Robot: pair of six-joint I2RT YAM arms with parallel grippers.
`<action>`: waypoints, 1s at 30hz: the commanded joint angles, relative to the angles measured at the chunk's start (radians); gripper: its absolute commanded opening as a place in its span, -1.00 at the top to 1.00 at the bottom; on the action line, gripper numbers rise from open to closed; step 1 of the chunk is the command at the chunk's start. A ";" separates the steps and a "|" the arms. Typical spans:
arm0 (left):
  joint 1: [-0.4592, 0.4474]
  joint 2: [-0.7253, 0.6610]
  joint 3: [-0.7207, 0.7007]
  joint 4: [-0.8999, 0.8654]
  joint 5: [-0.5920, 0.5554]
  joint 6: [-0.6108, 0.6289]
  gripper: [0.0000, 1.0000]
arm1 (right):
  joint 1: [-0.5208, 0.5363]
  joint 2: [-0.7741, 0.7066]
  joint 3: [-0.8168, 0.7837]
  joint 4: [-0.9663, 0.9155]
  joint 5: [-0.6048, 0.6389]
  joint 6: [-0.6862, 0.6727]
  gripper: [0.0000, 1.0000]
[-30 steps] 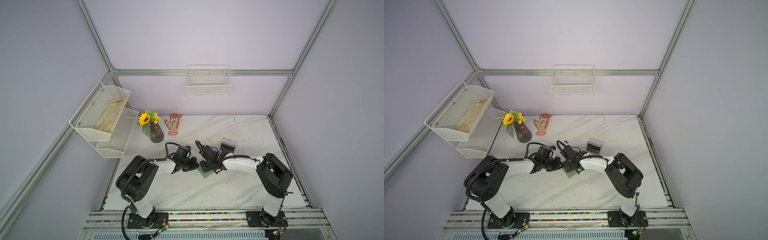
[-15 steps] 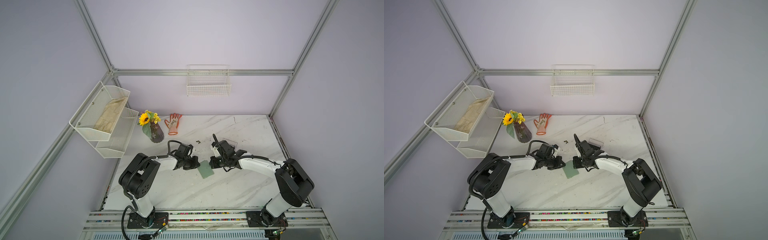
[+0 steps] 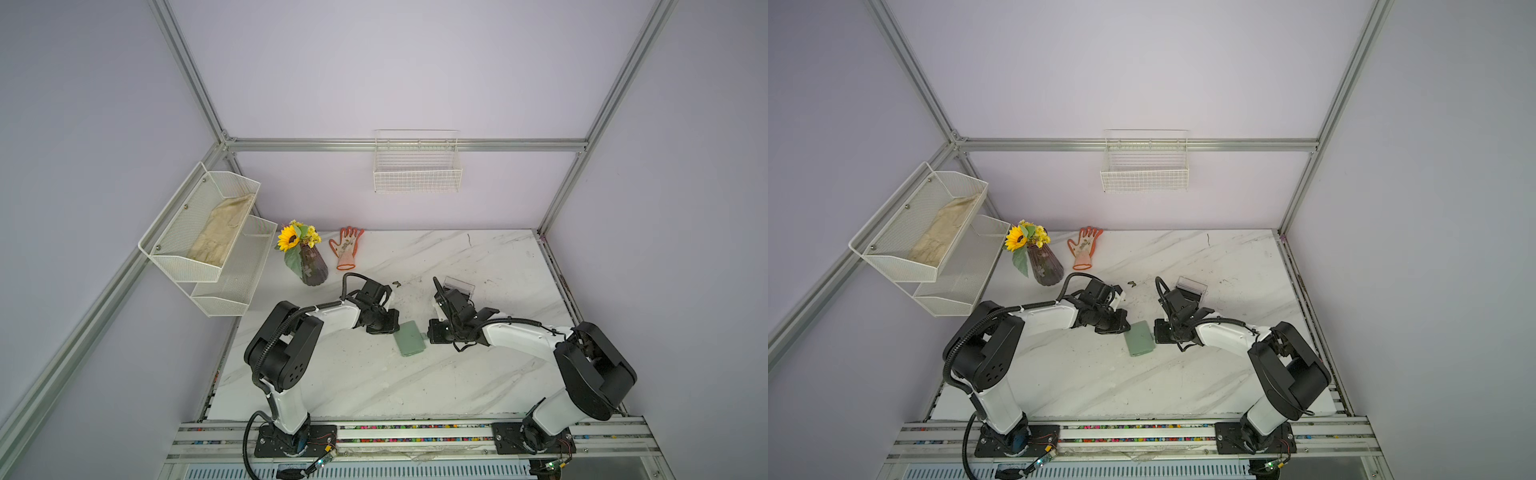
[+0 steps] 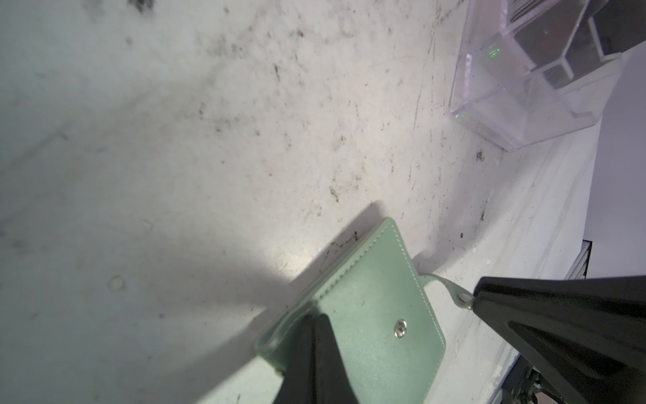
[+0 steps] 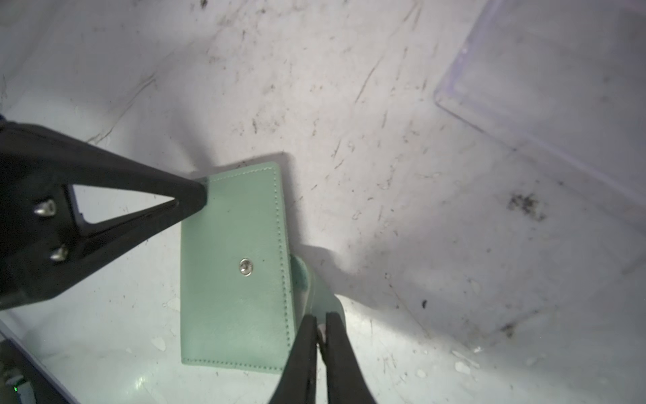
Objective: Insert credit cards into a card holder
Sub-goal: Open the card holder at the center of the board.
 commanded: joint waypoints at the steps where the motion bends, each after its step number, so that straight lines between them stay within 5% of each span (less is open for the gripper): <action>1: 0.017 0.047 0.052 -0.058 -0.134 0.065 1.00 | -0.005 -0.048 0.018 -0.053 0.065 -0.023 0.60; 8: 0.017 0.037 0.079 -0.090 -0.141 0.088 1.00 | -0.002 -0.145 0.107 -0.103 0.076 -0.066 0.47; 12: 0.016 0.044 0.082 -0.091 -0.139 0.087 1.00 | 0.012 -0.167 0.114 -0.057 -0.032 -0.049 0.49; 20: 0.017 0.057 0.091 -0.093 -0.126 0.088 1.00 | 0.106 -0.035 0.083 0.064 -0.107 -0.015 0.54; 30: 0.017 0.061 0.082 -0.094 -0.130 0.088 1.00 | 0.105 0.051 0.065 0.081 -0.053 0.008 0.61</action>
